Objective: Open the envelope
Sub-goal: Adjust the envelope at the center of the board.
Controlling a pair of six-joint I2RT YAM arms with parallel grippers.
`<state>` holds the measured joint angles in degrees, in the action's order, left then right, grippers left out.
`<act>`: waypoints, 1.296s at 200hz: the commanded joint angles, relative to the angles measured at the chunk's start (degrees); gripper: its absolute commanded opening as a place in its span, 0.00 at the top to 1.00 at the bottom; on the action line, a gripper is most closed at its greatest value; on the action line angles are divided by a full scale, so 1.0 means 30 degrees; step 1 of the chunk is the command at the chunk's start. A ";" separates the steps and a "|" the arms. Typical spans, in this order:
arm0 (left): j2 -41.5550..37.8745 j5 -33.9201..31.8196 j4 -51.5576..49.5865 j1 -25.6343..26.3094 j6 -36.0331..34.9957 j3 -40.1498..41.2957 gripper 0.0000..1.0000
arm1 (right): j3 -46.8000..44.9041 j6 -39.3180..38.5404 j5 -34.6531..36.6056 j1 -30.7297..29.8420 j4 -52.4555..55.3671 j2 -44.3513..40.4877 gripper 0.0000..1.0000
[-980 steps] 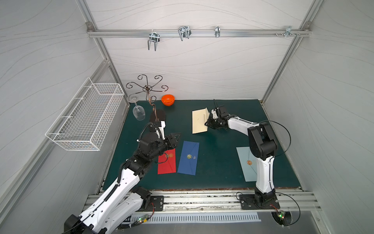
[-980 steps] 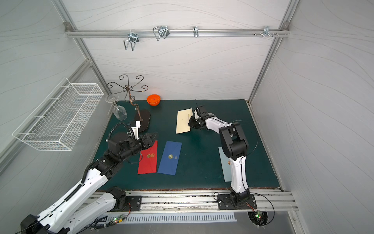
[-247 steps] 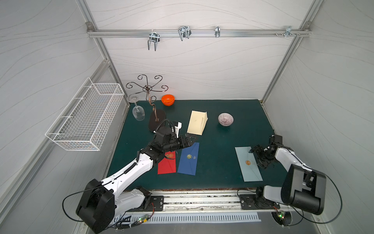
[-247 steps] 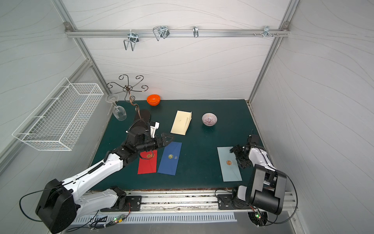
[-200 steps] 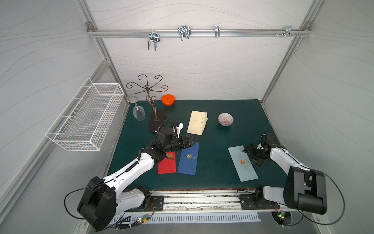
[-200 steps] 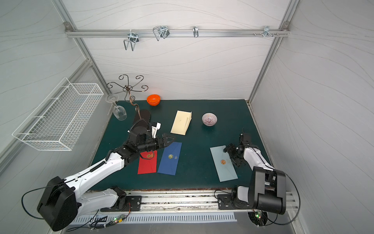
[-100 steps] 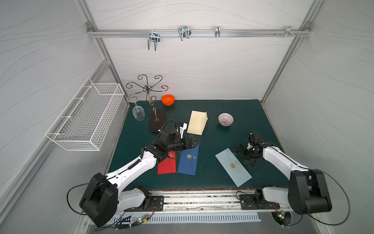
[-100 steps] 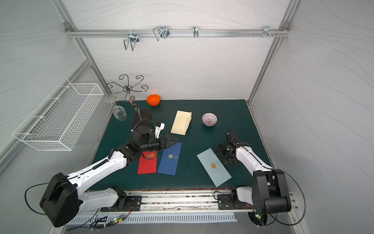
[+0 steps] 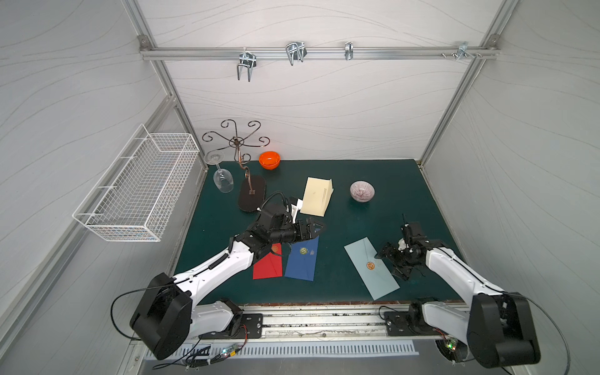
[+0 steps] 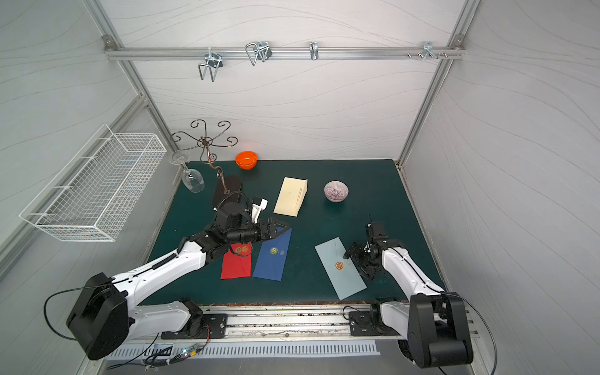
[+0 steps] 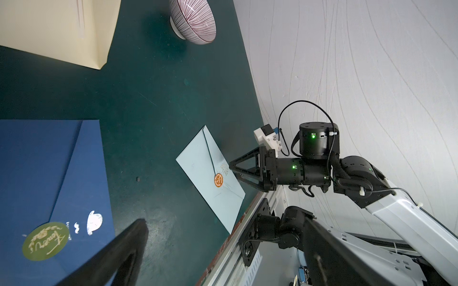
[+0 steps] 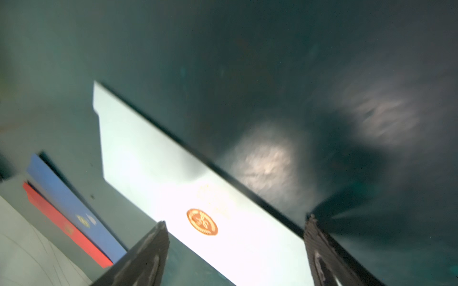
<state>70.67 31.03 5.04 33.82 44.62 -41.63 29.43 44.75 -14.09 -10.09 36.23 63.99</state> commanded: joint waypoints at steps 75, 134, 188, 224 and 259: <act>0.1754 0.0575 -0.0829 0.1213 -0.0445 -0.0968 0.06 | 0.1033 0.0820 0.1086 -0.3274 0.1336 -0.0514 0.15; 0.2457 0.0514 -0.1361 0.1293 -0.0732 -0.1738 0.08 | 0.1293 -0.0826 -0.2648 -0.3719 -0.3361 -0.0275 0.23; 0.2457 0.0264 -0.1558 0.1294 -0.0792 -0.1908 0.08 | 0.1608 -0.1265 -0.3603 -0.4838 -0.5357 0.2587 0.26; 0.2532 0.0209 -0.1855 0.1304 -0.0899 -0.2075 0.08 | 0.1539 -0.1551 -0.2662 -0.4890 -0.4417 0.4244 0.26; 0.2866 0.0204 -0.1651 0.1389 -0.0697 -0.2130 0.08 | 0.1498 -0.1542 -0.2130 -0.4885 -0.4071 0.5225 0.26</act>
<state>78.04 31.88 -1.13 37.56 42.83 -45.28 34.20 40.97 -22.94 -24.38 22.20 77.08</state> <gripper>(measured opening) 0.923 0.743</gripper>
